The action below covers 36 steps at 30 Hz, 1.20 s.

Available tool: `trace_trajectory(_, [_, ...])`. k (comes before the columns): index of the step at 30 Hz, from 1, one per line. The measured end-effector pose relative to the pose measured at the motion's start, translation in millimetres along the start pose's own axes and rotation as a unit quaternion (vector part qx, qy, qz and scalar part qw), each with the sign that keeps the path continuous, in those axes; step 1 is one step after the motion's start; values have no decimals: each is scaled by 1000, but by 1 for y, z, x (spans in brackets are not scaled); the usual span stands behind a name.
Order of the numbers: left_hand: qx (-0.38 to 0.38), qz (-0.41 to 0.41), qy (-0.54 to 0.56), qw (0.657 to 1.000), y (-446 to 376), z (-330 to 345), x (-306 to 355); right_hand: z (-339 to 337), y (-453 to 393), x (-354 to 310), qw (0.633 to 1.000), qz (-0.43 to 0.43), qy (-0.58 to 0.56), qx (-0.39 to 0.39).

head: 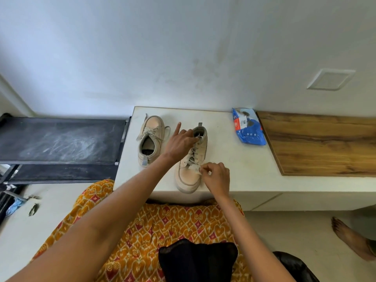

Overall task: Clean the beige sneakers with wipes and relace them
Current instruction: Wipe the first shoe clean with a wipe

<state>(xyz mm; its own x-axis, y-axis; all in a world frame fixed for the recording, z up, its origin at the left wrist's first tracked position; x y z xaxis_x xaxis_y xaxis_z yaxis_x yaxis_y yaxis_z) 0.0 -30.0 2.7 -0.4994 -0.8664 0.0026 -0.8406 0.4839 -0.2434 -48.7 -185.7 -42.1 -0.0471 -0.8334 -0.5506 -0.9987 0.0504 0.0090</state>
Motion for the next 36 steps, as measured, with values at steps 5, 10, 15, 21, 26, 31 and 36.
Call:
trace_trajectory(5, [28, -1, 23, 999, 11, -3, 3, -21, -41, -13, 966, 174, -185, 46])
trace_trajectory(10, [30, -36, 31, 998, 27, -3, 12, 2, -32, -36, 984, 137, -114, 14])
trace_trajectory(15, [23, -41, 54, 997, 31, -5, 14, 1, 24, -18, 998, -41, 42, 34])
trace_trajectory(21, [14, -39, 86, 995, 33, -10, 13, -26, -10, -15, 1000, 16, 22, 12])
trace_trajectory(26, [23, -35, 91, 995, 40, -12, 14, -21, -8, -61, 999, 9, -29, 15])
trace_trajectory(31, [17, -31, 88, 996, 41, -12, 13, -6, 10, -37, 999, -11, 49, 16])
trace_trajectory(36, [23, -48, 97, 994, 42, -7, 12, -17, -12, -25, 999, 29, 27, 25])
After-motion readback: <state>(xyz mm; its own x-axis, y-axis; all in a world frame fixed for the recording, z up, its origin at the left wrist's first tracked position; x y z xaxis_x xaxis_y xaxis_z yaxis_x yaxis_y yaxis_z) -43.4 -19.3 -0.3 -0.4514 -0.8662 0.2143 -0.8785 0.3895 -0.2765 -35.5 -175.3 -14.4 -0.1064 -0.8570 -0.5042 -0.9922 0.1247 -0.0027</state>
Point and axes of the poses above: each hand's wrist, its own y-axis away from the middle knuckle, its own z-axis out of the palm, x = y × z, the point moved 4 cm from there along -y, towards the middle knuckle, and after that the axes turned 14 degrees about z, right-handed, at the moved point
